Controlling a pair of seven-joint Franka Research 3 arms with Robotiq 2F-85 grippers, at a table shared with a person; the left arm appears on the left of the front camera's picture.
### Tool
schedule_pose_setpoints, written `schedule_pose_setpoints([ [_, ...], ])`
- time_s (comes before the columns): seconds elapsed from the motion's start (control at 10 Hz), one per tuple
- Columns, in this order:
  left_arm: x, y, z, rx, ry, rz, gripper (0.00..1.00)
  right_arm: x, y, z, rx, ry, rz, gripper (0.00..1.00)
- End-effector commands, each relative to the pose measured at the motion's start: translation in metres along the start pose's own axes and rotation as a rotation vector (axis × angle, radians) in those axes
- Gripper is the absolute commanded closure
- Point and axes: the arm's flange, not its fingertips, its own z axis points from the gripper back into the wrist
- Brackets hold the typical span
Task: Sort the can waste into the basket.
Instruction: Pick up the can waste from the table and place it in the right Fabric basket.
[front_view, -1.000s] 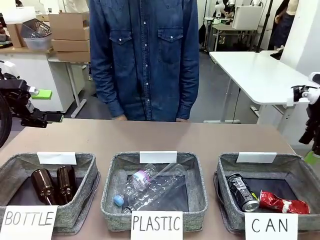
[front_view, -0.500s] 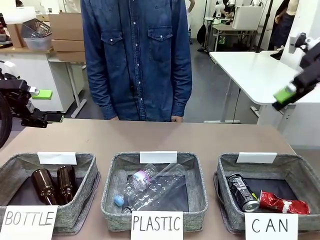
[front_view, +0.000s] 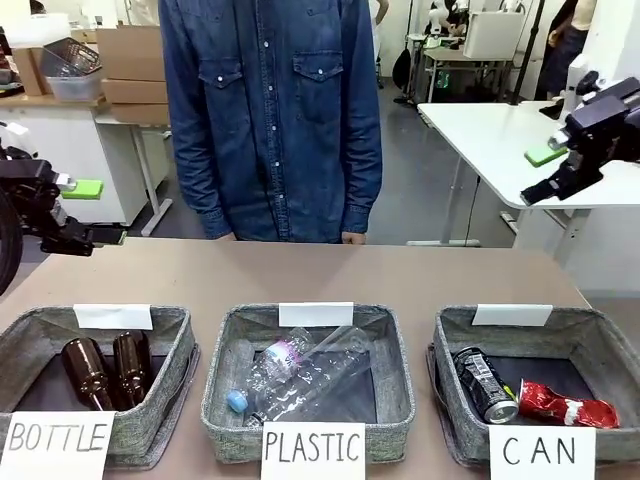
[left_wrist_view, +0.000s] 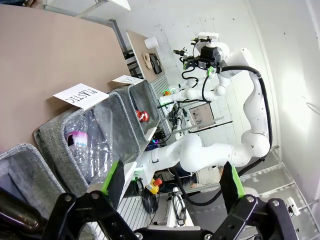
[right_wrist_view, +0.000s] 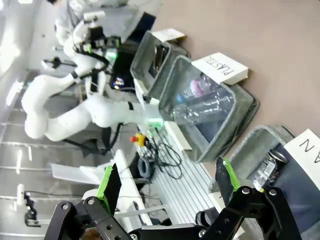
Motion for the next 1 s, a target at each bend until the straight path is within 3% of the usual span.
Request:
schedule_pose_setpoints([
  [0.0,0.0015,-0.0038,-0.0007,-0.005,-0.009,0.01,0.0,-0.0077,0.0093,0.0029,-0.031,0.023,0.057,0.0],
  [0.9,0.0015,-0.0038,-0.0007,-0.005,-0.009,0.01,0.0,-0.0077,0.0093,0.0029,-0.031,0.023,0.057,0.0],
])
